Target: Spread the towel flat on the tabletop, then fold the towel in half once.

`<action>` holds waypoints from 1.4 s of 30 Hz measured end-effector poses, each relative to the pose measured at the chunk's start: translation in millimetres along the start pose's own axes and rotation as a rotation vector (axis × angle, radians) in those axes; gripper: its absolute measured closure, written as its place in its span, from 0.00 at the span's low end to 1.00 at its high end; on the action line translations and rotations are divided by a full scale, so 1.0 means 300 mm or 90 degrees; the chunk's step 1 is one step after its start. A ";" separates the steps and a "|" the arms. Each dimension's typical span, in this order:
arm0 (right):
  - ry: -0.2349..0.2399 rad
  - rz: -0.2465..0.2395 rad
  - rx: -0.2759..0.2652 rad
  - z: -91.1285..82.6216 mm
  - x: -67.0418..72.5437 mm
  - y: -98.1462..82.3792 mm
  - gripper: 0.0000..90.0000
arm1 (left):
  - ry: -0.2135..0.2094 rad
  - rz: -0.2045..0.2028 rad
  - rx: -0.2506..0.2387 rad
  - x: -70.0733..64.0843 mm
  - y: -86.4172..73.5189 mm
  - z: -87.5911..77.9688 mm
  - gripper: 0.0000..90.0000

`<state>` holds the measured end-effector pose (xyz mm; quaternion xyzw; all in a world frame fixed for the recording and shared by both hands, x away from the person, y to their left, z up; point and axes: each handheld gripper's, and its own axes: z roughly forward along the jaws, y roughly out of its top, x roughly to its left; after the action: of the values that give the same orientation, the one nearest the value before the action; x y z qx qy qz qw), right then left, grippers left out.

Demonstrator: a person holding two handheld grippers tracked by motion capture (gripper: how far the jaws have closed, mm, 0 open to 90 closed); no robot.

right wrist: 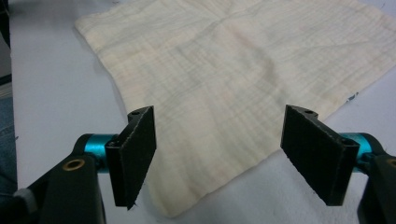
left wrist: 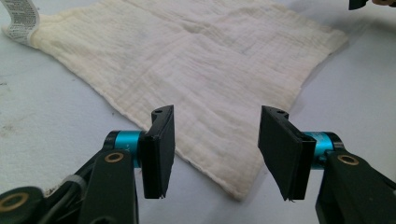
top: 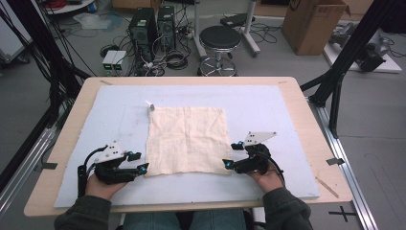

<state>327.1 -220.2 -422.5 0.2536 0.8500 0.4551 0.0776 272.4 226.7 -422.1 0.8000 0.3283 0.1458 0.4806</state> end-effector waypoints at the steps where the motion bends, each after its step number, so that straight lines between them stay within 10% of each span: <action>1: -0.004 -0.003 -0.001 0.000 -0.001 0.000 0.28 | 0.000 -0.001 0.000 0.000 0.000 0.000 0.51; 42: -0.019 0.011 0.002 -0.012 -0.005 0.002 0.21 | 0.002 -0.008 0.006 0.013 0.030 0.016 0.37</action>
<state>327.3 -223.4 -420.0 0.2675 0.8474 0.4506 0.0858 281.4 223.4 -417.0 0.8001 0.3348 0.1420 0.4771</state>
